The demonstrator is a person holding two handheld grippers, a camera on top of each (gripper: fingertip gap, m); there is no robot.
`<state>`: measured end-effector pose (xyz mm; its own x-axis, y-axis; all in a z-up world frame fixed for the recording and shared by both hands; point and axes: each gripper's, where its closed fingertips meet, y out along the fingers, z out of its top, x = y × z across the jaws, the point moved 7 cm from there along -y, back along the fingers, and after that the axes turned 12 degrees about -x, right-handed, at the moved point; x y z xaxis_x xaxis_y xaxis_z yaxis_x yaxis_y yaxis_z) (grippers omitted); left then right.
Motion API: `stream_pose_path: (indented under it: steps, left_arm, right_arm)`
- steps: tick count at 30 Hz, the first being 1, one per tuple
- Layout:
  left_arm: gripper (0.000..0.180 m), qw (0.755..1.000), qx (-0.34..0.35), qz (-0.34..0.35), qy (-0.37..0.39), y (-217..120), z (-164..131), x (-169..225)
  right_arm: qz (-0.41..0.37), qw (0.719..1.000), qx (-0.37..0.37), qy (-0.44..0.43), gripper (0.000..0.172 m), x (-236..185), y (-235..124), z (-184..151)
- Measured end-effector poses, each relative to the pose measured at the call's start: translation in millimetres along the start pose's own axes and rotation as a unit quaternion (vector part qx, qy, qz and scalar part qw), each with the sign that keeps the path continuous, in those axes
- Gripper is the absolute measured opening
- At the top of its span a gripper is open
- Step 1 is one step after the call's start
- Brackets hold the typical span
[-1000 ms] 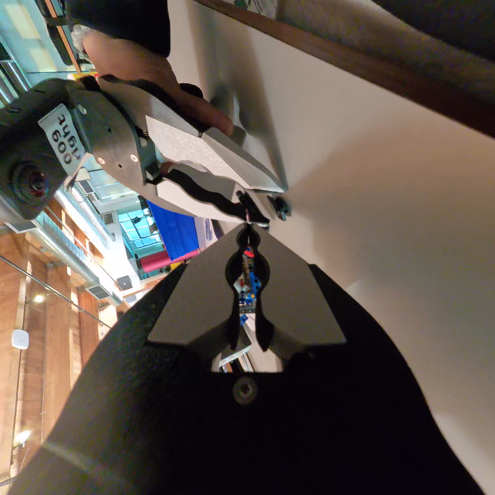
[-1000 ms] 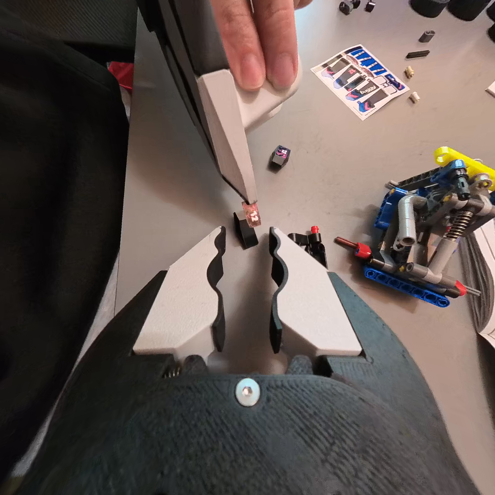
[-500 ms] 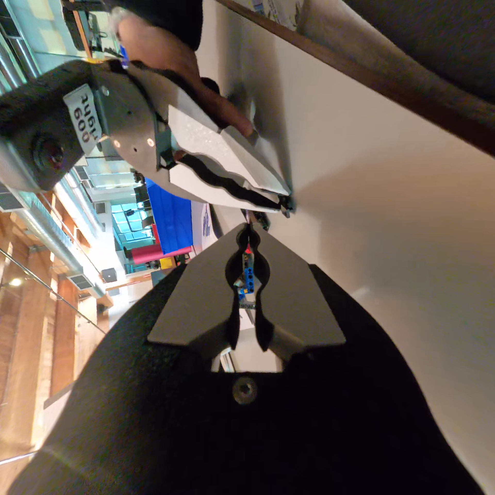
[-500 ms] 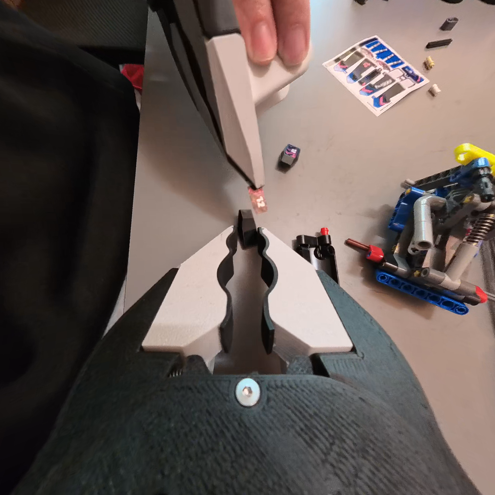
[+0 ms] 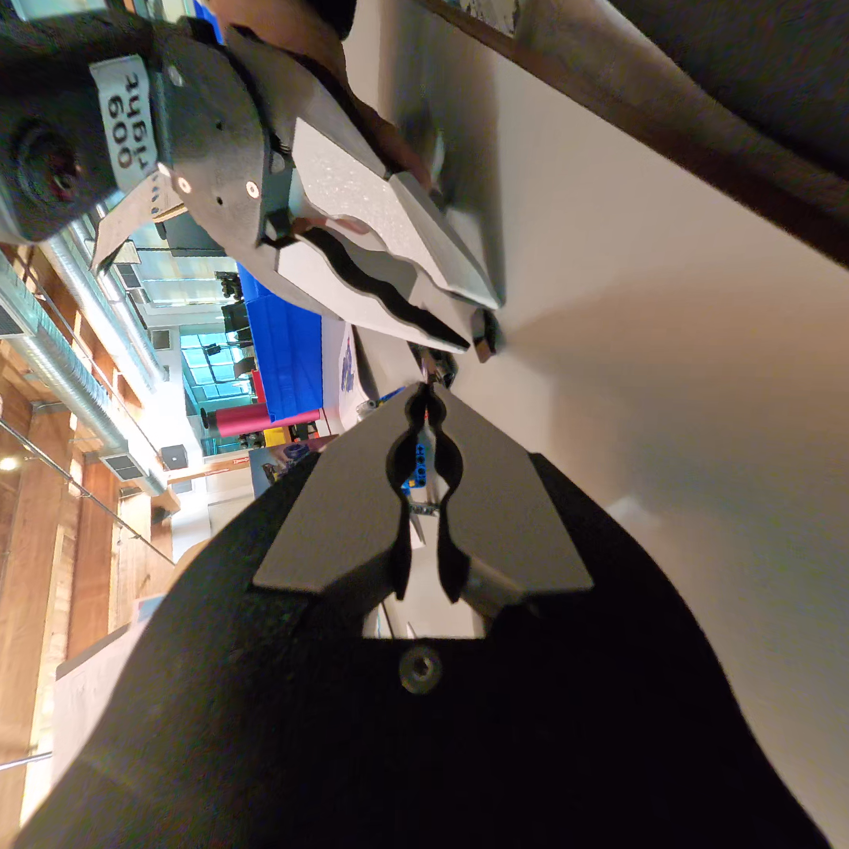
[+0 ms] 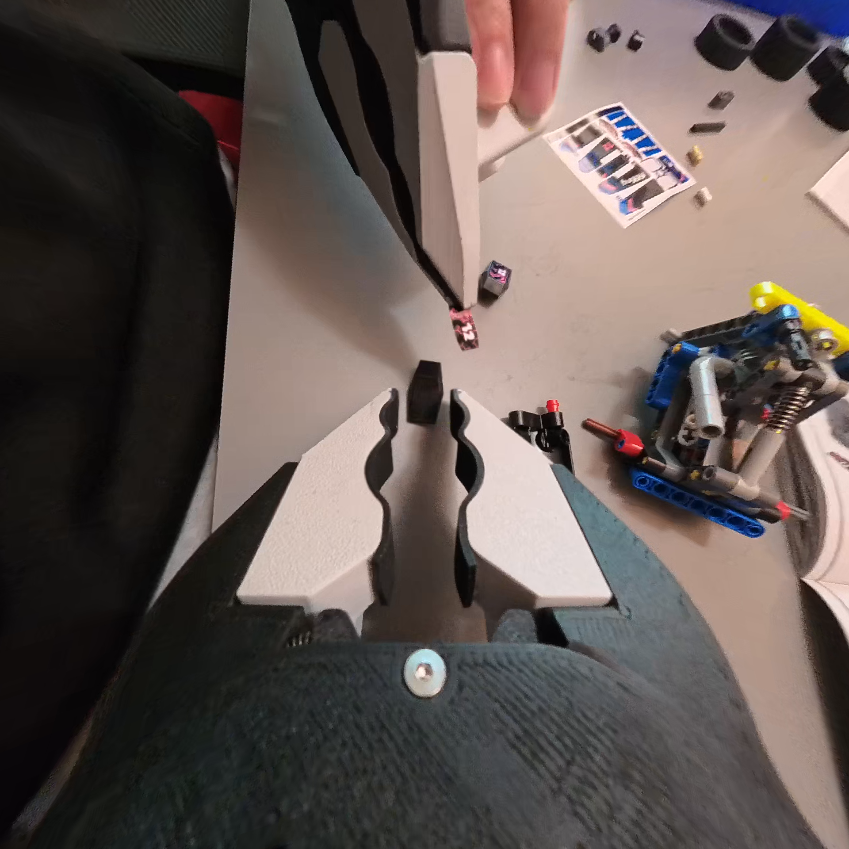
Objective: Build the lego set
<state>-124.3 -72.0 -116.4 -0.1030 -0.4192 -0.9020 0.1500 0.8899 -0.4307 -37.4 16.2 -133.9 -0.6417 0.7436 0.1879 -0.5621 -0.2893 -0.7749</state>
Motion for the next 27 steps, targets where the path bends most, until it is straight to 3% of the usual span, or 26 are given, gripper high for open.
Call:
stream_pose_path:
  steps: [5,8,10,13,16,21,27]
  left_arm:
    - [0.000,0.999,0.005,0.000,-0.033,-1.2,-1.0,-4.5]
    - [0.000,0.999,0.001,0.002,-0.046,-1.4,-3.8,-6.4]
    - [0.000,0.999,0.000,0.003,-0.040,-1.6,-4.0,-6.6]
    - [0.000,1.000,0.006,0.001,-0.028,-0.9,-1.0,-6.4]
    - [0.000,1.000,0.007,-0.002,0.022,3.0,2.1,-3.8]
    - [0.000,0.995,0.036,-0.021,0.090,5.5,9.1,-2.8]
    - [0.000,0.988,0.082,-0.058,0.115,11.7,13.5,-6.9]
  right_arm:
    - [0.081,0.993,-0.006,0.081,0.024,11.3,1.2,-2.8]
    - [0.082,0.992,-0.007,0.094,0.019,13.8,1.7,-3.3]
    - [0.064,0.995,-0.009,0.081,0.022,10.5,1.7,-3.0]
    - [0.049,0.997,-0.009,0.058,0.011,2.8,1.2,-1.4]
    - [0.037,0.998,-0.008,0.049,0.011,1.6,1.0,-1.3]
    - [0.043,0.998,-0.008,0.049,0.011,2.2,1.3,-1.4]
    - [0.027,0.999,0.002,-0.016,0.011,1.6,1.2,-1.2]
